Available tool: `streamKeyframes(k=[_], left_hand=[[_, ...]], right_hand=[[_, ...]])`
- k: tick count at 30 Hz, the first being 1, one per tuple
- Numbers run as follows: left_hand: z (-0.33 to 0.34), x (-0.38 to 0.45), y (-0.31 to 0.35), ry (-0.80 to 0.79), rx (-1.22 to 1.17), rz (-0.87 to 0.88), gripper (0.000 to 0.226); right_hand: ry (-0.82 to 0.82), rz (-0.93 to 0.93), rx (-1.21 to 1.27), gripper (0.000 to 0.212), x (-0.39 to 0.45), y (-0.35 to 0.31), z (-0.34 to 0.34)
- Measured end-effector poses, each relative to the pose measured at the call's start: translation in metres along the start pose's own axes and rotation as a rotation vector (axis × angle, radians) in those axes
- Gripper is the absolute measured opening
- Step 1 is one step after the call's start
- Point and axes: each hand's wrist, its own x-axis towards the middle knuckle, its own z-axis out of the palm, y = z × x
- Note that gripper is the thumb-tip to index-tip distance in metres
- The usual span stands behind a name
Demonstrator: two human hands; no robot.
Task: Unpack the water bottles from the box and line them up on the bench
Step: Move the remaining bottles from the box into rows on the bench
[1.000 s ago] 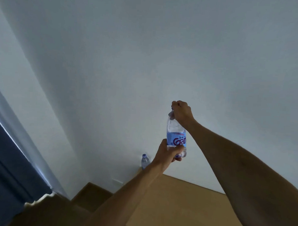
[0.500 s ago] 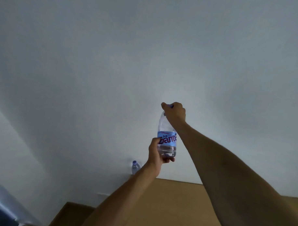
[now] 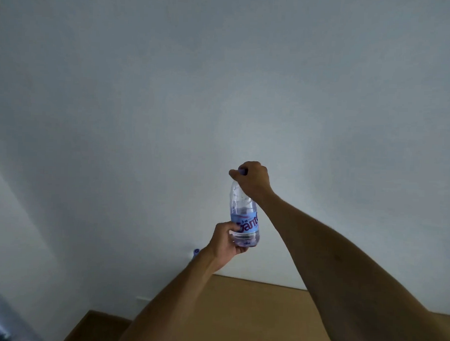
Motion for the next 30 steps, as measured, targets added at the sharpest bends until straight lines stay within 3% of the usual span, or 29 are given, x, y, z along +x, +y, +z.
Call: streamKeyframes(k=[4,10,14,17,21,25,30], left_hand=[[-0.011,0.013,-0.009,-0.169,0.224,-0.018,0.034],[-0.045,0.04,-0.031,-0.031,0.372,-0.169,0.042],[-0.084,0.062,-0.036,0.084,0.952,-0.299,0.046],[-0.131,0.071,-0.026,0.237,1.274,-0.245,0.04],[-0.196,0.088,-0.01,0.226,1.67,-0.126,0.025],[-0.252,0.12,-0.013,0.238,1.764,-0.145,0.028],[-0.295,0.16,-0.039,0.08,1.831,-0.193,0.037]], right_hand=[[-0.107,0.024,-0.1,0.037,0.009,0.018,0.0],[-0.259,0.1,-0.4,0.036,0.03,0.04,0.017],[-0.453,0.089,-0.547,0.032,0.024,0.062,0.049],[-0.488,0.097,-0.594,0.03,0.018,0.092,0.088],[-0.478,0.137,-0.641,0.033,0.025,0.124,0.14],[-0.564,0.144,-0.684,0.026,0.038,0.157,0.192],[-0.638,0.18,-0.679,0.03,0.039,0.195,0.254]])
